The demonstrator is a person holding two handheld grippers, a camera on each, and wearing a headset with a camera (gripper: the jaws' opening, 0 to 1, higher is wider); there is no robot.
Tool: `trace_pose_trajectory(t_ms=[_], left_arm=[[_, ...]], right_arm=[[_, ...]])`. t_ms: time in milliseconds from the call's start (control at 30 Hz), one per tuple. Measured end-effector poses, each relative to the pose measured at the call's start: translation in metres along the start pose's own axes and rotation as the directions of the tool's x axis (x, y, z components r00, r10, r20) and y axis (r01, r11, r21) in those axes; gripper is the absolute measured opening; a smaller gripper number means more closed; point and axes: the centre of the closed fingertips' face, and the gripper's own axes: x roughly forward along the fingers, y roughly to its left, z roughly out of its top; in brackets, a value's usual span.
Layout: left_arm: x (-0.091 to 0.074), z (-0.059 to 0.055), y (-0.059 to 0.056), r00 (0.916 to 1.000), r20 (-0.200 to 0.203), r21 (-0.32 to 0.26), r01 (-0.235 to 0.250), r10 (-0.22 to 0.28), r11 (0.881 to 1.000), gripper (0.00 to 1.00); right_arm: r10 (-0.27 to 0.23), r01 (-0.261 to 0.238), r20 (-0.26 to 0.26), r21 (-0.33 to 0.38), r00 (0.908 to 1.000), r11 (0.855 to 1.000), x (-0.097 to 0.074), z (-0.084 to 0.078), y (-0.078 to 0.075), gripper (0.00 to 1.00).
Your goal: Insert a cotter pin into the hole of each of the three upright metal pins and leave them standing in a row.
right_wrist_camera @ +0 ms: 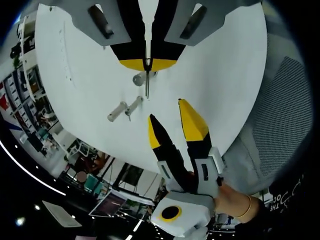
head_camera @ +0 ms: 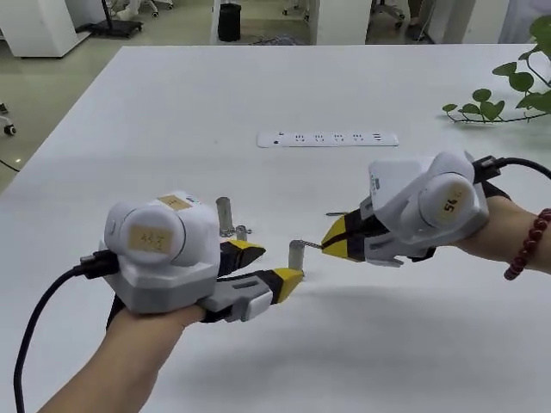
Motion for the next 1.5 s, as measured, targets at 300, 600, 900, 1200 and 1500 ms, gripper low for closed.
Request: trace_pose_trajectory(t_ms=[300, 600, 900, 1200, 1500], left_arm=[[0.001, 0.001, -0.006, 0.9993, 0.015, -0.074, 0.034, -0.033, 0.997, 0.20], [0.000, 0.005, -0.011, 0.9972, 0.045, -0.126, 0.065, -0.060, 0.990, 0.14], [0.000, 0.005, -0.013, 0.9960, 0.058, -0.165, 0.076, -0.068, 0.983, 0.05], [-0.001, 0.005, -0.012, 0.9951, 0.069, -0.201, 0.084, -0.071, 0.976, 0.01], [0.000, 0.004, -0.011, 0.9943, 0.074, -0.276, 0.095, -0.077, 0.956, 0.00]], right_arm=[[0.018, -0.016, 0.035, -0.068, 0.9992, 0.998, 0.000, 0.022, 0.014, 0.00], [0.026, -0.022, 0.043, -0.099, 0.9987, 0.995, 0.001, 0.030, 0.021, 0.00], [0.027, -0.021, 0.049, -0.110, 0.9985, 0.994, 0.001, 0.035, 0.022, 0.00], [0.021, -0.015, 0.047, -0.121, 0.9987, 0.993, 0.002, 0.036, 0.022, 0.00], [0.012, -0.006, 0.042, -0.133, 0.9991, 0.991, 0.002, 0.035, 0.022, 0.00]])
